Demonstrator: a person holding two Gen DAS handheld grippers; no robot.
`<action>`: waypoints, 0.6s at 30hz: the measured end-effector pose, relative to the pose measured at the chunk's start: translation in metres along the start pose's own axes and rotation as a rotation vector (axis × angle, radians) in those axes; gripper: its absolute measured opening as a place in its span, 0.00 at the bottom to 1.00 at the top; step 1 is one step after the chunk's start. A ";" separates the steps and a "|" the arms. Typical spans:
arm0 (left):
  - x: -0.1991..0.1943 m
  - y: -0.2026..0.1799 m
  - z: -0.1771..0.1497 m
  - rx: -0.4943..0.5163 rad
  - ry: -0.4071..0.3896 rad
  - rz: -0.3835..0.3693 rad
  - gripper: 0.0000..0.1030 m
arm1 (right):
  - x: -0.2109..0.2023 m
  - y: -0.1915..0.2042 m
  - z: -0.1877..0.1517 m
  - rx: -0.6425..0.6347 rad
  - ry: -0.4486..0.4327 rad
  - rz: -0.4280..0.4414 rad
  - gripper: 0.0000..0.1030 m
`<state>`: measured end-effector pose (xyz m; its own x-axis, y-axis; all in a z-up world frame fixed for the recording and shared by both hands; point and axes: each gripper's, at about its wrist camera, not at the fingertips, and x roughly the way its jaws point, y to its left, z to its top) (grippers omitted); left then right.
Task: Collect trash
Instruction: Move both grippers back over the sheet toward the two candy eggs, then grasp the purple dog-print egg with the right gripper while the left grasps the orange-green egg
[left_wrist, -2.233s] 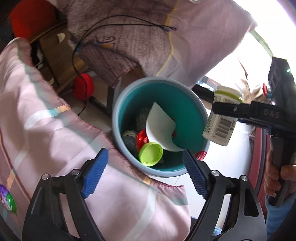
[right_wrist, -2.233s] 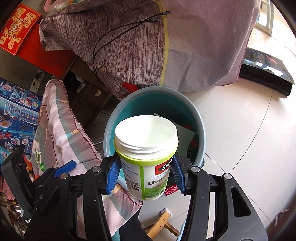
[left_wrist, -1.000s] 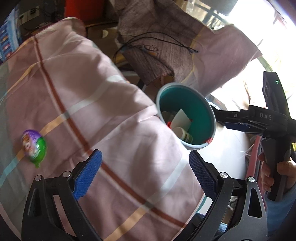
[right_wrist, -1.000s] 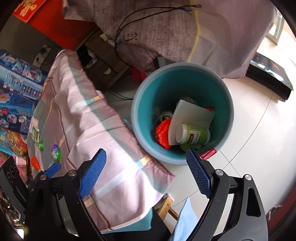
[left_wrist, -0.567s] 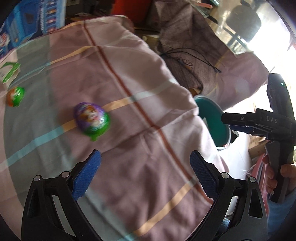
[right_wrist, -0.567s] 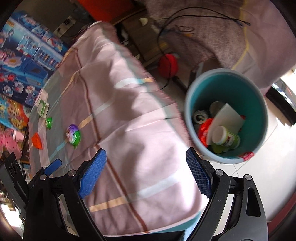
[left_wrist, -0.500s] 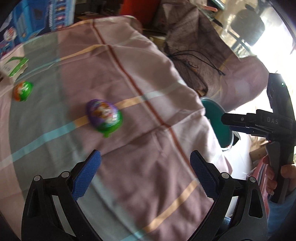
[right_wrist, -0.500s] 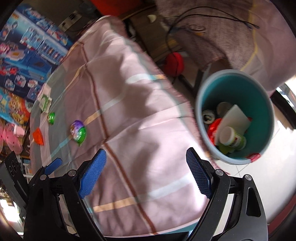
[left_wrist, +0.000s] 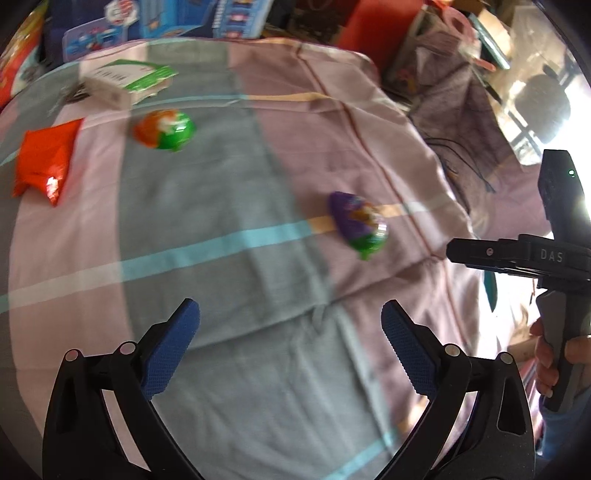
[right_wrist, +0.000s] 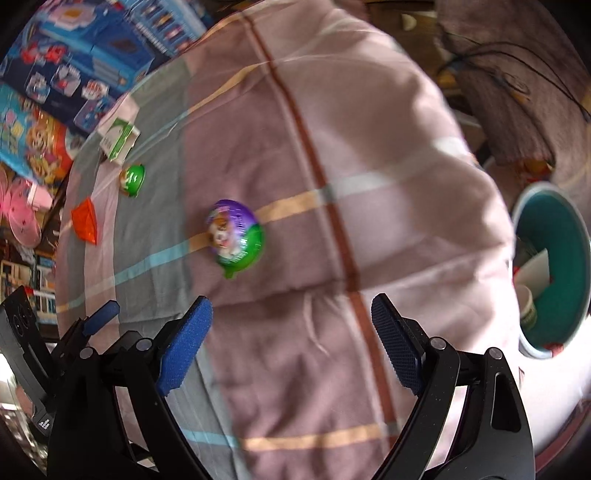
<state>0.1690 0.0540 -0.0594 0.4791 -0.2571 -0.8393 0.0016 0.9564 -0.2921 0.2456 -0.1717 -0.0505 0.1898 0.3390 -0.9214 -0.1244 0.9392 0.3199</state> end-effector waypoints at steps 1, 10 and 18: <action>0.000 0.006 0.000 -0.005 -0.009 0.012 0.96 | 0.003 0.005 0.002 -0.009 0.002 -0.005 0.82; 0.002 0.062 0.013 -0.106 -0.040 0.061 0.96 | 0.030 0.046 0.016 -0.121 -0.017 -0.083 0.81; 0.005 0.076 0.019 -0.109 -0.043 0.043 0.96 | 0.056 0.068 0.021 -0.203 -0.016 -0.165 0.62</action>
<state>0.1882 0.1278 -0.0767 0.5137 -0.2080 -0.8324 -0.1138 0.9451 -0.3064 0.2683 -0.0875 -0.0758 0.2393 0.1847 -0.9532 -0.2831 0.9524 0.1134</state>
